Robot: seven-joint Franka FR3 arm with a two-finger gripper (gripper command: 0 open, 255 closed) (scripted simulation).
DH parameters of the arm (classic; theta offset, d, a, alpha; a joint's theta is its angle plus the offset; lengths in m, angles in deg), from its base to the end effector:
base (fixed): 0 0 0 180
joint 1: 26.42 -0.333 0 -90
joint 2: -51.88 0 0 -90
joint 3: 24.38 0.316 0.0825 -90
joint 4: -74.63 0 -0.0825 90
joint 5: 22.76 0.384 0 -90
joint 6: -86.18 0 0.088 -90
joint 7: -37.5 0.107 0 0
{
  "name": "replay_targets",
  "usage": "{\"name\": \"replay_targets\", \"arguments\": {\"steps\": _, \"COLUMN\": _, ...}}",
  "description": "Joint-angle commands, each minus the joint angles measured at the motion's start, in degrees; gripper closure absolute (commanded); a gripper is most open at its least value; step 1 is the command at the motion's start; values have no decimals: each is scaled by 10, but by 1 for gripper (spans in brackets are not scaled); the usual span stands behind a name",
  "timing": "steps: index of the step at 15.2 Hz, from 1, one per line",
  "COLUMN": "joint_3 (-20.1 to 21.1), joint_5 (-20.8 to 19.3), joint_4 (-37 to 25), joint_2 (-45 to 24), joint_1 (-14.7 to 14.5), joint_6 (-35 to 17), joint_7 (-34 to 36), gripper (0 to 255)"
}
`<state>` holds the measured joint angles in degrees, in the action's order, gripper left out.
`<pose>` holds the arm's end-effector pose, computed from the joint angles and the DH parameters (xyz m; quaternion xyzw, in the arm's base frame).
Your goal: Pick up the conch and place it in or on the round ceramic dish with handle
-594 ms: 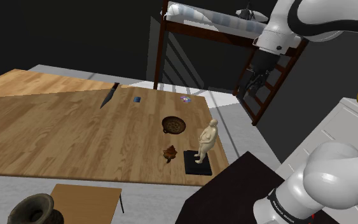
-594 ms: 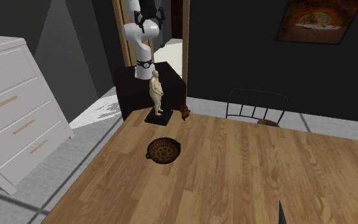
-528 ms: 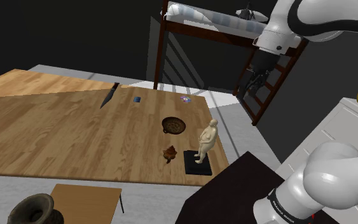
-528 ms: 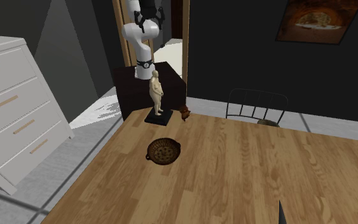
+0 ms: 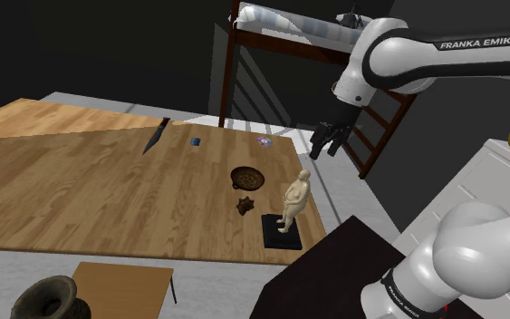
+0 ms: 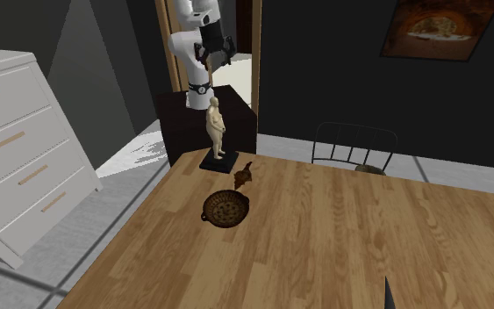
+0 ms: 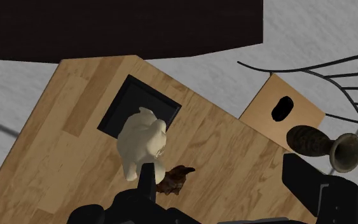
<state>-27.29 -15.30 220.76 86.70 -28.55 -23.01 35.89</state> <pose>0.3593 0.0038 0.4672 -0.9969 0.0105 0.0179 0.0758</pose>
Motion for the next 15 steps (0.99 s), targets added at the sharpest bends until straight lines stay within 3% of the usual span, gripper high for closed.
{"name": "replay_targets", "arguments": {"steps": 1, "joint_3": -3, "joint_5": 10, "joint_4": 12, "joint_2": -31, "joint_1": -3, "joint_6": -44, "joint_7": -6, "gripper": 0}}
{"name": "replay_targets", "arguments": {"steps": 8, "joint_3": -9, "joint_5": 65, "joint_4": 21, "joint_2": -171, "joint_1": -27, "joint_6": -190, "joint_7": -35, "gripper": 0}}
{"name": "replay_targets", "arguments": {"steps": 14, "joint_3": -18, "joint_5": 140, "joint_4": -9, "joint_2": -312, "joint_1": -58, "joint_6": -294, "joint_7": -84, "gripper": 0}}
{"name": "replay_targets", "arguments": {"steps": 15, "joint_3": -20, "joint_5": 127, "joint_4": -15, "joint_2": -206, "joint_1": -50, "joint_6": -304, "joint_7": -83, "gripper": 0}}
